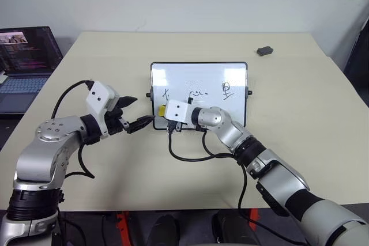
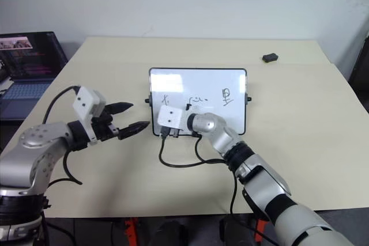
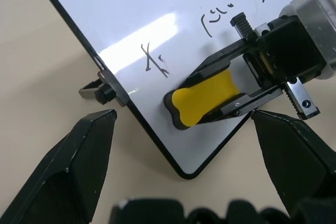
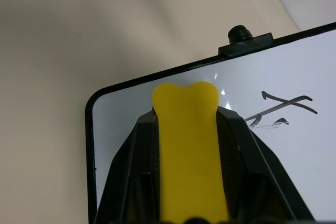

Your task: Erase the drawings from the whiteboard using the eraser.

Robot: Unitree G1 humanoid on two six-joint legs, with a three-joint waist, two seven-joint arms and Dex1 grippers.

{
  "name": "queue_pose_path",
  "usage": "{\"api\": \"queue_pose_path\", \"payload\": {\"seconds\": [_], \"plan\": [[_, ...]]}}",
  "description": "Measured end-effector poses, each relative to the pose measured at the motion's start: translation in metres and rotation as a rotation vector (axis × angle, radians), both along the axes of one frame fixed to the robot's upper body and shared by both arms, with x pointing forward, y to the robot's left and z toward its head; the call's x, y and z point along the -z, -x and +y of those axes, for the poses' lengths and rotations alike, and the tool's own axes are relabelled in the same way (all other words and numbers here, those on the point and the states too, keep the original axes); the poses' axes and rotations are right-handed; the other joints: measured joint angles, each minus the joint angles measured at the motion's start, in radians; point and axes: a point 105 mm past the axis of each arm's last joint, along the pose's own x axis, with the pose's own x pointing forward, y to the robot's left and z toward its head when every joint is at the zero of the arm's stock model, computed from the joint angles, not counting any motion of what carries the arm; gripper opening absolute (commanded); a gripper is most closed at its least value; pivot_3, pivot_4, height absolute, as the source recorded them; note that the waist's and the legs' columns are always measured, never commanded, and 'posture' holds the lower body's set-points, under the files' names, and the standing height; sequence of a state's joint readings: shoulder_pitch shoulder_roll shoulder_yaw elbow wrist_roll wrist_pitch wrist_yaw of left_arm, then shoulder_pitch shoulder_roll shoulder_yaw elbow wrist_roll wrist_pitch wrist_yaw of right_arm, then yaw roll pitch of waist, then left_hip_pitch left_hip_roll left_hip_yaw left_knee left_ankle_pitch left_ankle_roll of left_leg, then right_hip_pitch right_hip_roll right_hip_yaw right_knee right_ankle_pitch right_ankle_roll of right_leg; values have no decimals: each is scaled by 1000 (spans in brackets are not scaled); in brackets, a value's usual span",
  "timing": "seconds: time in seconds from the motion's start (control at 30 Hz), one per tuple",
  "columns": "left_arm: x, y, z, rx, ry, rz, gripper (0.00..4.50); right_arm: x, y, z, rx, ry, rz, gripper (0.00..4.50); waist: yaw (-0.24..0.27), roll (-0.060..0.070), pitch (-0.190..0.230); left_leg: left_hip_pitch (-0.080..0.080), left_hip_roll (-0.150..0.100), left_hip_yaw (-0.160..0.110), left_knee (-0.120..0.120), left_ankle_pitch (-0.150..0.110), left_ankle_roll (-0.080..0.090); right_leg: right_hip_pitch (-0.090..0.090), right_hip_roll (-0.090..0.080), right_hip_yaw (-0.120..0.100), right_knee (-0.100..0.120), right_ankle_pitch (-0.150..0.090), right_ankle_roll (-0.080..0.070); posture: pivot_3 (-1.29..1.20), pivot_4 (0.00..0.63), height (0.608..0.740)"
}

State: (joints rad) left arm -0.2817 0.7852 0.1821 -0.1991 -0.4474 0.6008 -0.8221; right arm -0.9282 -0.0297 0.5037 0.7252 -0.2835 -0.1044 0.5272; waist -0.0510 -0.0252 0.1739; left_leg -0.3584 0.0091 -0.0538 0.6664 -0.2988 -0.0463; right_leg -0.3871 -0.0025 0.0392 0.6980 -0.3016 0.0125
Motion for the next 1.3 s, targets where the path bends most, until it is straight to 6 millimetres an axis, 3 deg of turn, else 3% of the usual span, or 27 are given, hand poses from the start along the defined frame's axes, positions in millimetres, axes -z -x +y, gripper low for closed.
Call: {"api": "queue_pose_path", "payload": {"seconds": [0.1,0.27,0.37,0.5,0.73,0.83,0.97,1.17,1.3], "plan": [[1,-1,2,-5,0,6,4500,-16,-10,-2,48,-60,-50,1110,0,0,1,-1,0,0,0,1,-1,-1,0,0,0,1,-1,0,150,740],[2,0,1,2,-1,8,4500,-65,-38,-19,194,-219,-152,1108,0,0,1,-5,1,0,-2,1,-1,-4,0,0,-2,0,-1,0,150,740],[2,1,1,7,0,11,4500,-75,-39,-16,211,-265,-161,1107,-6,0,1,-8,1,1,-4,1,-1,-8,0,0,-3,0,-1,0,150,740],[3,1,1,9,-1,14,4500,-69,-33,-5,169,-234,-131,1105,-14,0,1,-15,2,4,-4,1,-2,-18,0,2,-1,0,-1,0,150,740],[6,2,1,7,0,22,4500,-28,-8,9,29,-56,-6,1105,-11,-1,0,-15,1,3,-2,1,-1,-17,0,1,0,0,-1,0,150,740],[6,2,1,7,0,22,4500,-23,-5,9,21,-34,33,1104,-8,-1,0,-15,1,2,-1,1,-2,-17,0,1,2,0,-2,0,150,740],[6,2,1,7,0,22,4500,-28,-9,8,51,-66,9,1104,-8,-1,0,-15,1,2,-2,2,-2,-17,0,0,2,1,-2,0,150,740],[6,2,1,7,0,24,4500,-63,-32,-7,181,-163,-119,1102,-4,-1,0,-16,1,2,-2,2,-3,-18,0,0,0,1,-2,0,150,740],[6,2,1,7,0,24,4500,-60,-31,-6,163,-144,-111,1102,-6,-1,0,-16,1,2,-2,2,-3,-18,0,0,0,1,-2,0,150,740]]}}
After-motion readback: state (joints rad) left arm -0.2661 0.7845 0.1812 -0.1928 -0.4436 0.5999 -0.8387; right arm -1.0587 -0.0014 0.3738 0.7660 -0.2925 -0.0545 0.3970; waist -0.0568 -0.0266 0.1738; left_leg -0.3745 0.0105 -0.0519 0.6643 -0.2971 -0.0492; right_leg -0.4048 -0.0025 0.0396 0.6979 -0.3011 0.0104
